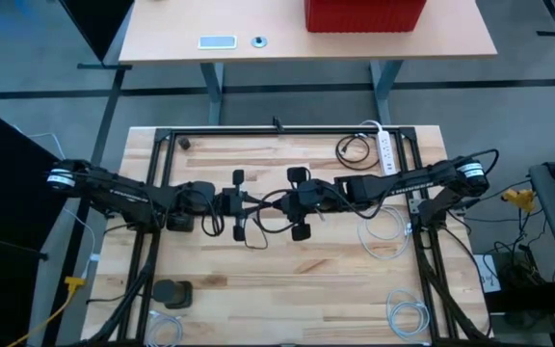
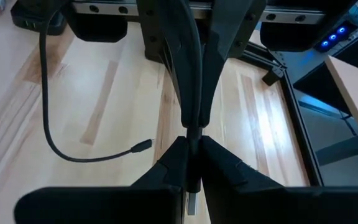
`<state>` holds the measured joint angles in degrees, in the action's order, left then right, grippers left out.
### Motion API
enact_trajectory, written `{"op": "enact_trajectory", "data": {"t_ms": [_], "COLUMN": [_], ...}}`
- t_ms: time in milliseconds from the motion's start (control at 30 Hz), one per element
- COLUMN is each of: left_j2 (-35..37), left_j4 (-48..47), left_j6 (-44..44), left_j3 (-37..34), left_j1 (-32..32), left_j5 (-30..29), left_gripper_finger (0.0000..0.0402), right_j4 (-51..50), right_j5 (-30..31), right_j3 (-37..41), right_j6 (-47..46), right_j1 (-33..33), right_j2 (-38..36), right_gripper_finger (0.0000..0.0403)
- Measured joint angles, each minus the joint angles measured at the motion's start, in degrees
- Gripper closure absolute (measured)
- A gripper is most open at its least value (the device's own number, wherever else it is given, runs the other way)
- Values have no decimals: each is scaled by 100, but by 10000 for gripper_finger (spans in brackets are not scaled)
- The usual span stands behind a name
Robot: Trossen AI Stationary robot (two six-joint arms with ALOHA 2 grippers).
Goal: Insert USB
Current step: Insert the black charger cable into the top black outlet extension
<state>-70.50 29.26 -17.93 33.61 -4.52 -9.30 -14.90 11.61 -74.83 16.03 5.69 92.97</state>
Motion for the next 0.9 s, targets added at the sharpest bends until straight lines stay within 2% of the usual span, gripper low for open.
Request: {"op": "enact_trajectory", "data": {"t_ms": [167, 567, 900], "left_j2": [6, 15, 15], "left_j4": [16, 186, 181], "left_j6": [2, 98, 96], "left_j3": [0, 0, 0], "left_j1": [5, 3, 3], "left_j5": [275, 390, 414], "left_gripper_finger": [401, 384, 398], "right_j4": [42, 74, 70], "right_j5": [97, 145, 143], "right_j3": [2, 9, 11], "right_j6": [176, 197, 74], "right_j1": [26, 31, 31], "right_j2": [0, 0, 0], "right_gripper_finger": [385, 385, 385]}}
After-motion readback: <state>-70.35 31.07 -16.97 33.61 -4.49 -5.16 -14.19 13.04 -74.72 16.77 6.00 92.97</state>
